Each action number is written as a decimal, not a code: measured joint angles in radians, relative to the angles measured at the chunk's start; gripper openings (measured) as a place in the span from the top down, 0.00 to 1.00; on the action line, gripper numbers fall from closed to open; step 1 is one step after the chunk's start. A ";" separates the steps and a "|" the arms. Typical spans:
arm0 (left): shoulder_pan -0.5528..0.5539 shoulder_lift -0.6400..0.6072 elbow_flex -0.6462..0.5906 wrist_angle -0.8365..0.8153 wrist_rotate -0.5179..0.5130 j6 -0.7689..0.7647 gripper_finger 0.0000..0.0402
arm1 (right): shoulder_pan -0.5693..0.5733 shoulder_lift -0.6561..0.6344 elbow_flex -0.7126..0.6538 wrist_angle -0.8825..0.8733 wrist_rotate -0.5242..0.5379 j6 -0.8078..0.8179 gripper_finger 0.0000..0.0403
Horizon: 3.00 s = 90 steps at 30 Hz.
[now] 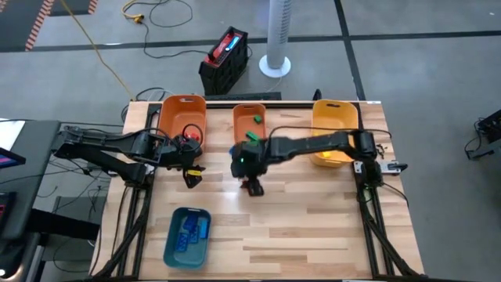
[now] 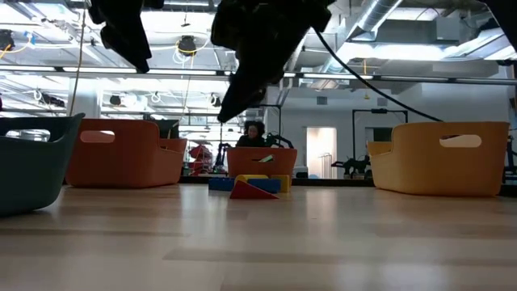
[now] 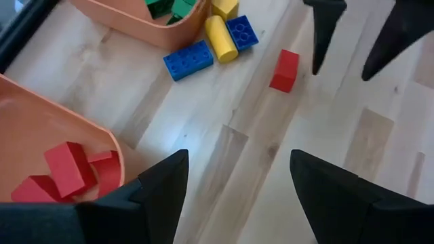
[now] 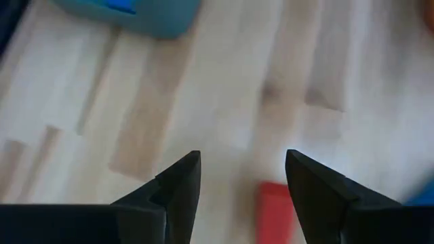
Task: Sort blocks
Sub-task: Put the red block into the left orange bin
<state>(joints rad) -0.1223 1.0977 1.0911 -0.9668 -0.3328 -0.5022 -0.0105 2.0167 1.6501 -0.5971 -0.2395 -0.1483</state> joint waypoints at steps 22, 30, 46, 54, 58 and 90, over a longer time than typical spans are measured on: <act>-0.001 0.000 0.000 0.000 0.044 -0.014 0.37 | -0.035 0.000 -0.269 0.247 0.036 0.061 0.45; -0.001 0.000 0.000 0.000 0.044 -0.015 0.37 | -0.037 0.000 -0.300 0.302 0.044 0.045 0.43; -0.001 0.000 0.000 0.000 0.040 -0.009 0.37 | -0.045 0.000 -0.327 0.397 0.092 -0.017 0.42; -0.001 0.000 0.000 0.000 0.040 -0.007 0.37 | -0.028 0.000 -0.407 0.472 0.088 0.025 0.42; -0.001 0.000 0.000 0.000 0.040 -0.004 0.37 | -0.017 0.002 -0.437 0.485 0.088 0.028 0.43; -0.016 -0.001 -0.020 0.033 0.038 0.016 0.37 | -0.046 -0.094 -0.240 0.478 0.083 0.161 0.68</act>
<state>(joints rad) -0.1385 1.0968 1.0715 -0.9338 -0.2944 -0.4863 -0.0567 1.9228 1.4098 -0.1194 -0.1561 0.0127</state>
